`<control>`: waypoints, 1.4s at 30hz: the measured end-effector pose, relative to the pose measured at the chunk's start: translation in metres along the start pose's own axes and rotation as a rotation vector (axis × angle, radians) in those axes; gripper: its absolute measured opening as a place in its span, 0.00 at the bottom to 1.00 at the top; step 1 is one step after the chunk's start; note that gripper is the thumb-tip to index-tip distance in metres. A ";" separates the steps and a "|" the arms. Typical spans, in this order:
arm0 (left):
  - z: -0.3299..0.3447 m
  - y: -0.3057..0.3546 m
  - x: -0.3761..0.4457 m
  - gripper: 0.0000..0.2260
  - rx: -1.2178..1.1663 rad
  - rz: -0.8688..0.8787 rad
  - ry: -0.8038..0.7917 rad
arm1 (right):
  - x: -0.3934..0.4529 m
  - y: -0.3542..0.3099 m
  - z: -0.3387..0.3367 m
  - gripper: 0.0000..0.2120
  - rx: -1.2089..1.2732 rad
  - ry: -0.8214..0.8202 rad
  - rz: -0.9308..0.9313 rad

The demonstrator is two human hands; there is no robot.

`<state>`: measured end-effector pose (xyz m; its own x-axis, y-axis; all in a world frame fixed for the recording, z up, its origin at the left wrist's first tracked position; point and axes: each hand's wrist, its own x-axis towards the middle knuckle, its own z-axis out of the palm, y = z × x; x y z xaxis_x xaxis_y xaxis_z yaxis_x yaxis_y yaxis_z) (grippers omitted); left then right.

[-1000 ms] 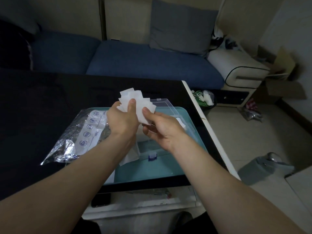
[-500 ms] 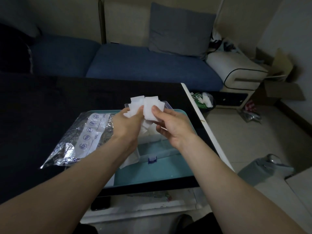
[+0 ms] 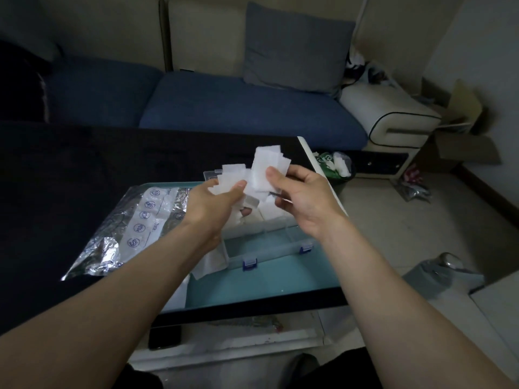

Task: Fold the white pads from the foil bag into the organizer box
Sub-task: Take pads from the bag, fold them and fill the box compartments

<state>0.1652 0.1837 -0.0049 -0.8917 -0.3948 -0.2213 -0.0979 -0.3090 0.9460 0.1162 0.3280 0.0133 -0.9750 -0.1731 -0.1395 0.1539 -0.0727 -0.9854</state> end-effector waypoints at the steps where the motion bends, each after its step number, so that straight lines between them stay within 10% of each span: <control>1: 0.000 0.000 -0.002 0.04 0.027 -0.001 -0.053 | 0.000 0.000 -0.003 0.06 -0.063 -0.028 -0.018; 11: 0.000 -0.001 -0.004 0.13 -0.030 -0.108 -0.317 | 0.006 0.011 -0.006 0.08 -0.215 0.055 -0.131; 20: 0.002 -0.005 0.006 0.12 -0.076 -0.138 -0.103 | 0.007 -0.007 -0.012 0.04 0.220 0.073 0.138; 28: 0.005 0.002 -0.003 0.08 -0.157 -0.140 -0.292 | 0.002 0.011 0.001 0.08 -0.187 0.015 0.094; 35: 0.003 -0.002 -0.001 0.10 -0.165 -0.167 -0.285 | 0.006 0.001 -0.009 0.04 -0.049 0.149 0.039; 42: -0.001 -0.009 0.006 0.11 -0.042 -0.087 -0.116 | -0.002 -0.003 -0.009 0.05 0.024 -0.136 0.163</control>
<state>0.1609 0.1832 -0.0148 -0.9261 -0.2626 -0.2709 -0.1609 -0.3745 0.9132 0.1165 0.3371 0.0155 -0.9065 -0.3153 -0.2806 0.3131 -0.0563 -0.9481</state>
